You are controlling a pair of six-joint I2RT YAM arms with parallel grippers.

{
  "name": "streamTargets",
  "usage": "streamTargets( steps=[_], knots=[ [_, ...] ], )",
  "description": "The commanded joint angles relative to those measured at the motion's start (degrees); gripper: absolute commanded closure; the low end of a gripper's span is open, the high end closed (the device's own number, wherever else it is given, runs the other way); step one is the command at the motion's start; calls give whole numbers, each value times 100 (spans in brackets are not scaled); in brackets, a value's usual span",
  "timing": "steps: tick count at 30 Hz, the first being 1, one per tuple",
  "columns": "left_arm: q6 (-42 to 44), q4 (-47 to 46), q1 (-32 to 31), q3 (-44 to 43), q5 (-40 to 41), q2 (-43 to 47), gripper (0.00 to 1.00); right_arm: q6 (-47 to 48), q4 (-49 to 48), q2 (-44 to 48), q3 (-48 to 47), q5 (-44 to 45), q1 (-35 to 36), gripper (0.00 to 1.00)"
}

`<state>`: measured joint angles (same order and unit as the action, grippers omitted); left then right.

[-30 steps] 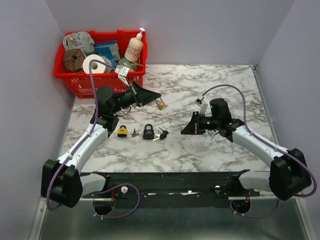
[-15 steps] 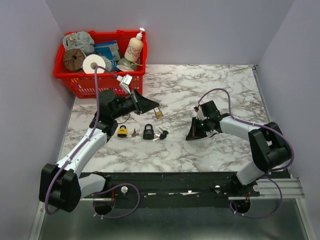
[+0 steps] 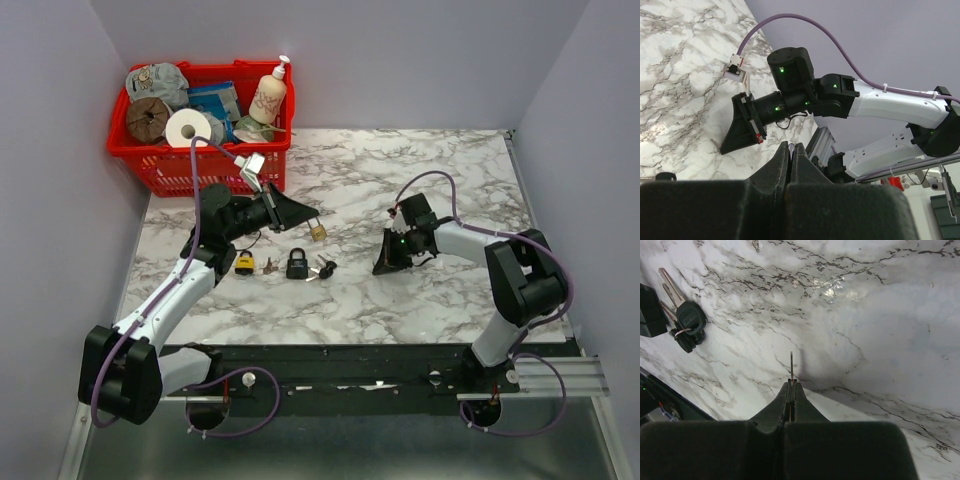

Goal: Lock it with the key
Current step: Place the key at the center of the board.

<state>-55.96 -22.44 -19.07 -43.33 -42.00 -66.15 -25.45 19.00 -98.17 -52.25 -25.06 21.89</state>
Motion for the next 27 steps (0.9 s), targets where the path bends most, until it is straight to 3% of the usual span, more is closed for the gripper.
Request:
streamTargets(
  steps=[1, 9, 14, 16, 17, 22, 27],
  knots=[
    [-64, -235, 35, 26, 104, 32, 100, -56, 147, -123, -40, -8, -27, 98],
    [-38, -156, 35, 9, 113, 23, 100, -83, 533, -18, -110, 309, -36, 68],
    [33, 19, 35, -8, 183, 85, 100, 118, 762, 341, -285, 203, -44, 59],
    [59, 230, 35, -26, 218, 94, 100, 320, 921, 709, -487, -128, -36, 51],
    [77, 327, 35, -52, 305, 94, 100, 504, 973, 851, -549, -183, -36, 43],
    [375, 1433, 9, -219, 903, 6, 100, 1331, 1201, 1564, -1163, -26, -18, 19],
    [271, 2426, -44, -536, 1326, -635, 100, 1657, 1860, 1319, -2245, 431, 454, 14]
  ],
)
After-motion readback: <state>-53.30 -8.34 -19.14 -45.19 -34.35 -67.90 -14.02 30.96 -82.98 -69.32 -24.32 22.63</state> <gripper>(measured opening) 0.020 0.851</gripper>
